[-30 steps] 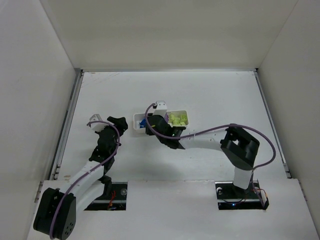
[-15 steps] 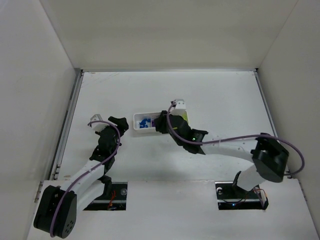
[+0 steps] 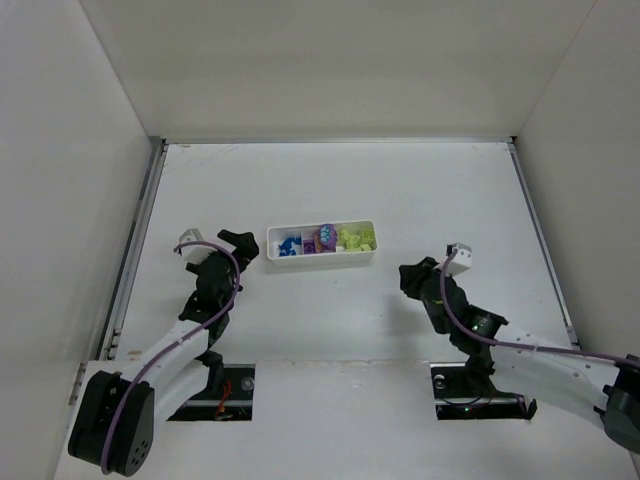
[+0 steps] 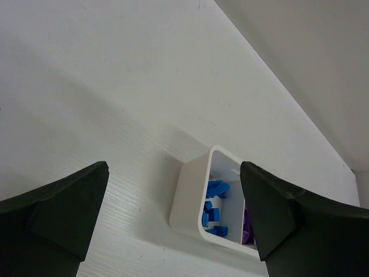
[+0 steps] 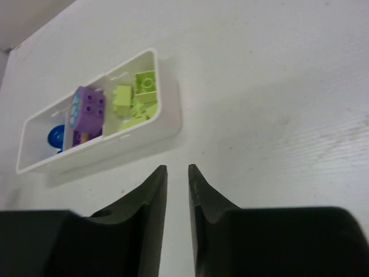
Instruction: Sort the legos into containers by color
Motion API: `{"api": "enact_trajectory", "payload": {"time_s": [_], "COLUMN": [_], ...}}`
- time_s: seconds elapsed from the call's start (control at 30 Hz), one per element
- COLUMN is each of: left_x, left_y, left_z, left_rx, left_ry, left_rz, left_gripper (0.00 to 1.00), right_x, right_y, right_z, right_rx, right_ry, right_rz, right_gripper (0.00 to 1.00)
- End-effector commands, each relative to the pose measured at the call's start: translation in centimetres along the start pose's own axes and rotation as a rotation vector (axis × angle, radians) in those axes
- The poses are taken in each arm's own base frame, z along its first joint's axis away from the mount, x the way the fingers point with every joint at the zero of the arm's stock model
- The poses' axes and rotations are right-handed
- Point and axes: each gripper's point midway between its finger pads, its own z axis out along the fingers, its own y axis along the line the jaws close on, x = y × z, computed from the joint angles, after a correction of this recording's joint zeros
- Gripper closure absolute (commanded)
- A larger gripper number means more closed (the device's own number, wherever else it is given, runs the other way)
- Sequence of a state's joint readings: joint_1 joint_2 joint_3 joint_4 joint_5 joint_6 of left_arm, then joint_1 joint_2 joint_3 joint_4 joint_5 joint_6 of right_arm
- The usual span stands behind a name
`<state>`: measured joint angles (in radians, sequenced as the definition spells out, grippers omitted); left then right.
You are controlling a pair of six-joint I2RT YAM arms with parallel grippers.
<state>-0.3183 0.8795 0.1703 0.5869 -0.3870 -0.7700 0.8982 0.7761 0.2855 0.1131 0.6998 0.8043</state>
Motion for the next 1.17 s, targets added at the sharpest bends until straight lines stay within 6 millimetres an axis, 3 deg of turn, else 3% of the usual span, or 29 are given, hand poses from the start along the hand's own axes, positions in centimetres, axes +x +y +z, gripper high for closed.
{"api": "enact_trajectory", "payload": {"time_s": [0.0,0.13,0.23,0.43,0.6,0.8,1.13], "left_x": [-1.5,-1.3,-0.1,1.5,1.4,2.5,3.9], "left_y": [-0.7,-1.0,0.5,2.9,1.3,-0.1,2.5], "left_z": [0.1,-0.1,-0.6,-1.5,-1.7,-1.4,-0.3], "left_rx": [0.016,-0.006,-0.096,-0.210,-0.174,-0.172,-0.242], "left_ry": [-0.051,-0.008,0.068,0.178,0.184,0.222,0.285], "left_rz": [-0.028,-0.007,0.048,0.146,0.176,0.253,0.317], "left_gripper": [0.00,0.00,0.00,0.00,0.00,0.00,0.00], "right_x": [0.5,0.3,0.5,0.8,1.8,1.6,1.7], "right_y": [-2.1,-2.5,-2.7,-2.6,-1.7,-1.6,-1.6], "right_z": [-0.1,-0.3,-0.4,-0.1,0.1,-0.2,-0.2], "right_rx": [0.053,0.046,0.037,0.052,0.036,0.042,0.033], "right_ry": [0.010,-0.008,-0.015,-0.008,0.019,-0.008,-0.006], "right_rz": [0.006,0.014,0.028,0.007,-0.022,-0.030,-0.020], "right_gripper": [0.67,0.44,0.38,0.32,0.31,0.30,0.26]}}
